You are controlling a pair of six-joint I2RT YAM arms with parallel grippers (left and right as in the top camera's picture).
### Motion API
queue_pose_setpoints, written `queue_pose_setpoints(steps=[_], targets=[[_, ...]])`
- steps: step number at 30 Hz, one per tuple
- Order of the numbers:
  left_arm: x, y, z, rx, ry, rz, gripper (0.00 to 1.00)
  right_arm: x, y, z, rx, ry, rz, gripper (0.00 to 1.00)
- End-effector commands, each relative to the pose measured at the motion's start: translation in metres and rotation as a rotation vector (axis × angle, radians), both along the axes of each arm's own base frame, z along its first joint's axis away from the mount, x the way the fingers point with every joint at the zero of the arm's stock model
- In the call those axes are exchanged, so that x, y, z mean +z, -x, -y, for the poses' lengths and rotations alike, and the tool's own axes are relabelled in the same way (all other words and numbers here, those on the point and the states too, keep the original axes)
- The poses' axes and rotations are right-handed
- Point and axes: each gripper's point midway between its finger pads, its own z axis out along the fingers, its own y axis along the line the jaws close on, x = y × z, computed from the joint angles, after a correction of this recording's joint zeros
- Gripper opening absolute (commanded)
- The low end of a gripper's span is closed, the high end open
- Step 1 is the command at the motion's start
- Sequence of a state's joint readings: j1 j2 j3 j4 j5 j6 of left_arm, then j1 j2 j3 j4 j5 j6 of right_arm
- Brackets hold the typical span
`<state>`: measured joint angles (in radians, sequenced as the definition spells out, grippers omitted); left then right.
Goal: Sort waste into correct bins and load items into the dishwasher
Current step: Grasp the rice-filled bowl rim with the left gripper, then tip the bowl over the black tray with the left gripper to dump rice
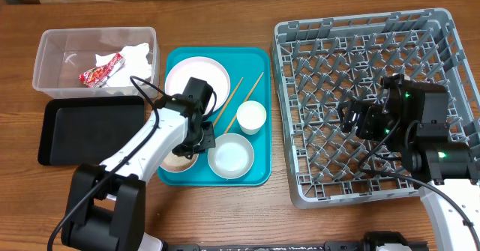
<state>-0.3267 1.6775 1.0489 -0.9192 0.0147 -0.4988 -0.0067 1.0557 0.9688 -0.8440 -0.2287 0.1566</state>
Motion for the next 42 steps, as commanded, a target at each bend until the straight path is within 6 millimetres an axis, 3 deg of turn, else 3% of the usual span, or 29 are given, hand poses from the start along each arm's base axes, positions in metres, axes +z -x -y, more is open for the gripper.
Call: queue_pose_setpoints(steps=[1, 8, 13, 19, 25, 34, 38, 42], targets=[[0.026, -0.009, 0.009, -0.055, 0.043, 0.000, 0.04, 0.014, -0.005, 0.001, 0.001, 0.003, 0.042, 1.00], [0.084, -0.017, 0.014, -0.153, 0.092, -0.008, 0.04, 0.017, -0.008, 0.001, 0.001, 0.003, 0.059, 1.00], [0.097, -0.013, -0.007, -0.128, 0.142, -0.034, 0.04, 0.017, -0.008, 0.001, 0.001, 0.003, 0.059, 1.00], [0.118, -0.021, -0.046, -0.116, 0.363, 0.049, 0.04, 0.017, -0.008, 0.001, 0.001, 0.002, 0.059, 1.00], [0.111, -0.023, -0.099, -0.014, 0.520, 0.149, 0.04, 0.017, -0.008, 0.000, 0.001, 0.002, 0.058, 1.00], [0.121, -0.041, -0.179, 0.272, 0.877, 0.554, 0.04, 0.017, -0.008, -0.003, 0.014, -0.013, 0.059, 1.00], [0.136, -0.049, -0.205, 0.353, 1.020, 0.702, 0.04, 0.018, -0.008, -0.004, 0.019, -0.017, 0.060, 1.00], [0.142, -0.051, -0.218, 0.420, 1.131, 0.762, 0.04, 0.018, -0.008, -0.004, 0.019, -0.017, 0.059, 1.00]])
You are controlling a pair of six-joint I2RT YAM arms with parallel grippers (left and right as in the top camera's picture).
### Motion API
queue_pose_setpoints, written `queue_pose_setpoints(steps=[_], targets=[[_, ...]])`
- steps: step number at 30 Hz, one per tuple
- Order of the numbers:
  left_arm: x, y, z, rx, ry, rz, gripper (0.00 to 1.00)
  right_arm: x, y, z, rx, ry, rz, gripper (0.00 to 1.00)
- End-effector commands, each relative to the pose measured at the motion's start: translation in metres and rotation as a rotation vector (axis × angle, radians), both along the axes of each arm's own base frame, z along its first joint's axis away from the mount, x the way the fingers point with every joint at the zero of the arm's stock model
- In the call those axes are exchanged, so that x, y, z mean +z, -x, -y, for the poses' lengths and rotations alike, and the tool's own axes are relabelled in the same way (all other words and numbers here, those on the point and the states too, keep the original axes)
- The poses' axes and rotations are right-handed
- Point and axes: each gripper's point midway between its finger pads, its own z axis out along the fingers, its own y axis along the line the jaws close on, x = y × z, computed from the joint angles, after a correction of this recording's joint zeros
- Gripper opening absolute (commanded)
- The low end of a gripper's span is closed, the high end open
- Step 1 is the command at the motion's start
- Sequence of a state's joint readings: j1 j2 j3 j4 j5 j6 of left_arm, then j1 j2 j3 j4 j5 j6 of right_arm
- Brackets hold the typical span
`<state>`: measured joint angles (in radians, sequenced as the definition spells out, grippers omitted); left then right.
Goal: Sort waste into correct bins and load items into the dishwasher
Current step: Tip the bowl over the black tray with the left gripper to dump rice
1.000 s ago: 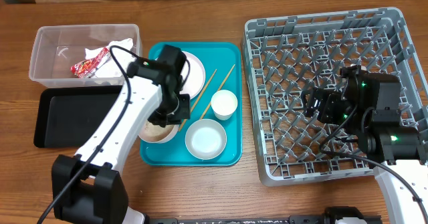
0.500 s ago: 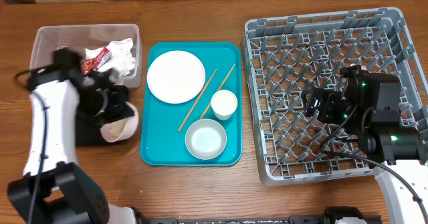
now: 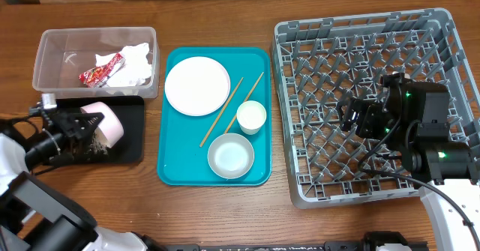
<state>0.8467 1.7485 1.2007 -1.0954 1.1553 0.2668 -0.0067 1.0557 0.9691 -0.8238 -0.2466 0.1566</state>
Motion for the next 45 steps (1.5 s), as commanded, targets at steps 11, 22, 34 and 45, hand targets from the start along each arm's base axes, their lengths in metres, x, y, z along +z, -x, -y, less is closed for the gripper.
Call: queue_pose_setpoints(steps=[11, 22, 34, 45], targets=[[0.029, -0.013, -0.023, 0.155, 0.494, 0.134, 0.04, 0.014, -0.004, -0.001, 0.007, -0.004, 0.039, 1.00], [0.023, -0.017, -0.029, 0.147, 0.446, 0.138, 0.04, 0.014, -0.005, -0.001, 0.007, -0.003, 0.042, 1.00], [0.015, -0.019, -0.025, 0.140, 0.429, 0.078, 0.04, 0.017, -0.007, -0.001, 0.007, -0.003, 0.057, 1.00], [0.030, -0.007, 0.024, -0.010, 0.051, -0.069, 0.04, 0.016, -0.007, -0.001, 0.007, -0.004, 0.054, 1.00]])
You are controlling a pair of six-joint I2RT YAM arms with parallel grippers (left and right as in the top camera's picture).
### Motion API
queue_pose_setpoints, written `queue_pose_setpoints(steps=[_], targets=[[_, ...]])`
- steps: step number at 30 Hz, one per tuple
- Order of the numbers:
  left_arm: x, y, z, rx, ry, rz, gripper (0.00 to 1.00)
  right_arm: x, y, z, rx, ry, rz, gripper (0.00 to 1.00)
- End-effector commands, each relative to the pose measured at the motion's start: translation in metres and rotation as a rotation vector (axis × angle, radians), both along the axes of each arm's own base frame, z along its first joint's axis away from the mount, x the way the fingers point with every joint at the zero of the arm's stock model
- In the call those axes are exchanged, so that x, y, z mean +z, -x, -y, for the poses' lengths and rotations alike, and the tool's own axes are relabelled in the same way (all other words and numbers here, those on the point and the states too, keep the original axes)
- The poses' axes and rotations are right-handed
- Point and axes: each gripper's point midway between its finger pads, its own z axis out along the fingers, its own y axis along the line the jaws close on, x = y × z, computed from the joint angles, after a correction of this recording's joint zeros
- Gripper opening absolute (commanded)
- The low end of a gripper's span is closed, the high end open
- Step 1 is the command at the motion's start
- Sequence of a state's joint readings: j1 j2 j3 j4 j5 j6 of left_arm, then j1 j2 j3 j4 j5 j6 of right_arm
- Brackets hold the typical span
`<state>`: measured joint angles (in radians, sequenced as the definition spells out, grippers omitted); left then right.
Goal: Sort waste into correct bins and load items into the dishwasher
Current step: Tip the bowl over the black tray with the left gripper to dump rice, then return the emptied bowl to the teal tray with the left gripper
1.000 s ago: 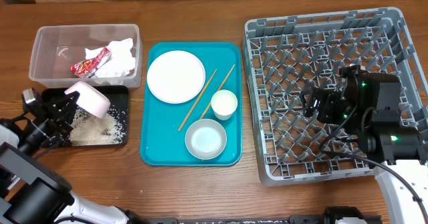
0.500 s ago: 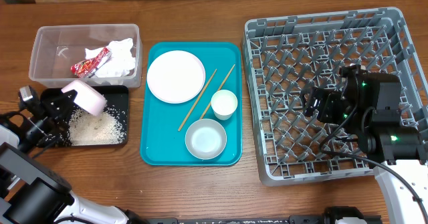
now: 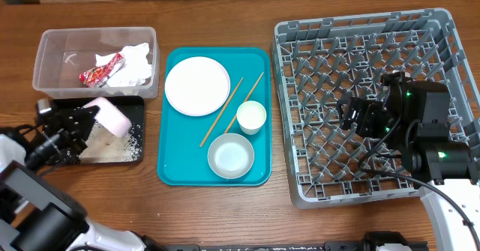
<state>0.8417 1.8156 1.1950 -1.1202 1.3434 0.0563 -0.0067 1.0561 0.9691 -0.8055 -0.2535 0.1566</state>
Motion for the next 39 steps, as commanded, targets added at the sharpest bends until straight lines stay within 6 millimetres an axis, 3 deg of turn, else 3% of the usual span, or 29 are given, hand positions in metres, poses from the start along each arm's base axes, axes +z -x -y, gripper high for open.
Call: queue_pose_setpoints(steps=[1, 4, 6, 9, 12, 15, 21, 25, 26, 27, 28, 29, 30, 32, 33, 36, 39], targets=[[0.022, 0.003, 0.025, -0.131, -0.338, -0.006, 0.04, 0.013, -0.004, 0.000, 0.002, 0.001, 0.036, 1.00], [0.035, 0.003, 0.058, -0.247, -0.545, 0.015, 0.04, 0.013, -0.004, 0.000, 0.002, 0.001, 0.036, 1.00], [0.029, 0.006, 0.080, -0.344, -0.735, -0.007, 0.04, 0.013, -0.004, 0.000, 0.000, -0.001, 0.035, 1.00], [0.008, 0.008, 0.108, -0.507, -0.998, -0.070, 0.04, 0.013, -0.004, 0.000, 0.000, -0.002, 0.035, 1.00], [-0.015, 0.005, 0.146, -0.662, -1.158, -0.099, 0.04, 0.013, -0.004, 0.000, 0.000, -0.001, 0.035, 1.00], [-0.044, 0.002, 0.168, -0.713, -1.287, -0.207, 0.04, 0.013, -0.004, 0.000, 0.000, -0.001, 0.035, 1.00], [-0.094, 0.012, 0.213, -0.883, -1.284, -0.291, 0.04, 0.013, -0.003, 0.000, 0.000, -0.001, 0.032, 1.00], [-0.120, 0.021, 0.225, -0.955, -1.281, -0.353, 0.04, 0.011, -0.002, 0.000, 0.000, -0.001, 0.025, 1.00], [-0.121, 0.022, 0.225, -0.960, -1.280, -0.359, 0.05, 0.011, -0.002, 0.000, 0.000, -0.001, 0.024, 1.00], [-0.122, 0.023, 0.224, -0.963, -1.279, -0.366, 0.17, 0.011, -0.002, 0.000, 0.000, -0.001, 0.023, 1.00], [-0.122, 0.023, 0.224, -0.962, -1.279, -0.367, 0.26, 0.011, -0.002, 0.000, 0.000, -0.001, 0.023, 1.00], [-0.118, 0.022, 0.224, -0.961, -1.279, -0.365, 0.43, 0.011, -0.002, 0.000, 0.000, -0.001, 0.025, 1.00], [-0.114, 0.020, 0.224, -0.959, -1.279, -0.362, 0.51, 0.011, -0.002, 0.000, 0.000, -0.001, 0.025, 1.00], [-0.088, 0.004, 0.230, -0.940, -1.287, -0.318, 0.62, 0.011, -0.002, 0.000, 0.000, -0.001, 0.025, 1.00], [-0.057, -0.020, 0.240, -0.903, -1.292, -0.218, 0.70, 0.011, -0.002, 0.000, 0.000, -0.001, 0.025, 1.00], [-0.019, -0.055, 0.268, -0.900, -1.266, 0.046, 0.74, 0.011, -0.002, 0.000, 0.000, -0.001, 0.024, 1.00], [-0.019, -0.075, 0.285, -0.887, -1.260, 0.154, 0.74, 0.011, -0.002, 0.000, 0.000, -0.001, 0.023, 1.00]])
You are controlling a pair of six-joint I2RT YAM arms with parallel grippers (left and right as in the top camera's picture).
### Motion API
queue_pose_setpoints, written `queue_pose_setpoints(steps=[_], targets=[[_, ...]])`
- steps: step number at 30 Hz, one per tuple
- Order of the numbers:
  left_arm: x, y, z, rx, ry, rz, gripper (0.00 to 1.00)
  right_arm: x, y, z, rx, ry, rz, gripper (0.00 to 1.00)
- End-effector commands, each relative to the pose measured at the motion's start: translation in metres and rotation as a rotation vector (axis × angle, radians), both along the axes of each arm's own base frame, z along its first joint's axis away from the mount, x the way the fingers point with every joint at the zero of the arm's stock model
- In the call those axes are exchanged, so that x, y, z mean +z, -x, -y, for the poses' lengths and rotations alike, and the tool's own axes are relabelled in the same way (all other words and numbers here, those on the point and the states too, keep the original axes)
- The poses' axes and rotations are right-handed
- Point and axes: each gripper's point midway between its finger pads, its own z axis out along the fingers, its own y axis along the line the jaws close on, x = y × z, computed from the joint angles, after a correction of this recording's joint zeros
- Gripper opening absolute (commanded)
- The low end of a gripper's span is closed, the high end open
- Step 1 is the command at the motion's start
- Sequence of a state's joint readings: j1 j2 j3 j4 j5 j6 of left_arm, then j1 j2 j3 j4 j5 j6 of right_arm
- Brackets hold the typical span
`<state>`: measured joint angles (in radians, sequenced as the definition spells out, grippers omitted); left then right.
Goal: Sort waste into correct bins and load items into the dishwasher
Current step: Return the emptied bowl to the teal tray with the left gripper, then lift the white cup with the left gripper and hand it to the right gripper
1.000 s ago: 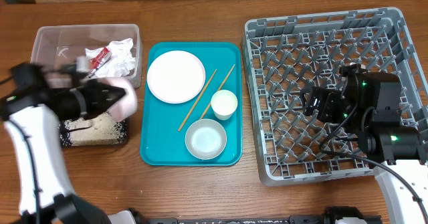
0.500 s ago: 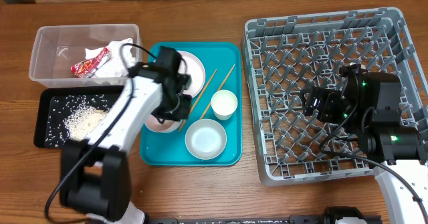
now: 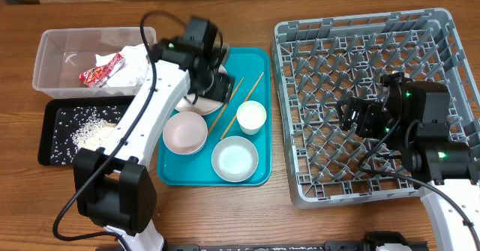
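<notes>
A pink bowl sits upright on the teal tray, at its left side, free of any gripper. My left gripper hovers over the white plate at the tray's back and covers most of it; its fingers look open and hold nothing. Spilled rice lies in the black tray. A white bowl, a white cup and chopsticks also rest on the teal tray. My right gripper hangs open above the grey dish rack.
A clear bin with a red wrapper and crumpled white paper stands at the back left, behind the black tray. The left arm stretches from the table's front edge across the black tray's right end.
My left gripper has left the black tray and now is over the white plate. The pink bowl it held tilted there now sits on the teal tray, let go. More rice lies in the black tray.
At first my left gripper was at the pink bowl on the teal tray's left front. Then it held the bowl over the black tray, then tilted with rice on the tray. Now the bowl is back on the teal tray. The right arm stayed still.
</notes>
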<state>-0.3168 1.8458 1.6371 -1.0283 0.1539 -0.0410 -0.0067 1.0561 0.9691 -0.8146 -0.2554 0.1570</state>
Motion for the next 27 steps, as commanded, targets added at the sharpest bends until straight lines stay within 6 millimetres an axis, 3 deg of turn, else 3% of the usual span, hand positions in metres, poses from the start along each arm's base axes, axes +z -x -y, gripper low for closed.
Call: queue_pose_setpoints(steps=[1, 8, 11, 13, 16, 18, 21, 23, 26, 27], targets=[[-0.005, -0.005, 0.020, -0.103, 0.041, 0.021, 0.73, 0.012, -0.003, 0.001, -0.001, 0.000, 0.032, 1.00], [-0.061, 0.010, 0.051, -0.201, 0.036, -0.120, 0.66, 0.012, -0.003, 0.001, -0.001, 0.000, 0.032, 1.00], [-0.074, 0.015, 0.058, -0.221, 0.023, -0.146, 0.63, 0.012, -0.003, 0.001, -0.001, 0.001, 0.032, 1.00], [-0.075, 0.015, 0.059, -0.221, 0.021, -0.148, 0.58, 0.012, -0.003, 0.001, -0.001, 0.001, 0.032, 1.00], [-0.076, 0.016, 0.057, -0.220, 0.016, -0.153, 0.21, 0.012, -0.003, 0.001, -0.001, 0.000, 0.032, 1.00], [-0.076, 0.017, 0.057, -0.221, 0.016, -0.158, 0.04, 0.012, -0.003, 0.001, -0.001, 0.000, 0.032, 1.00], [-0.077, 0.023, 0.056, -0.222, 0.011, -0.184, 0.04, 0.013, -0.003, -0.002, 0.010, -0.012, 0.033, 1.00], [-0.071, 0.027, 0.042, -0.188, 0.013, -0.227, 0.04, 0.020, -0.003, -0.015, 0.064, -0.070, 0.053, 1.00], [-0.044, 0.028, 0.028, -0.155, 0.108, -0.294, 0.04, 0.039, -0.007, -0.039, 0.165, -0.185, 0.121, 1.00], [-0.022, 0.028, 0.028, -0.178, 0.226, -0.311, 0.04, 0.048, -0.010, -0.048, 0.192, -0.251, 0.147, 1.00]])
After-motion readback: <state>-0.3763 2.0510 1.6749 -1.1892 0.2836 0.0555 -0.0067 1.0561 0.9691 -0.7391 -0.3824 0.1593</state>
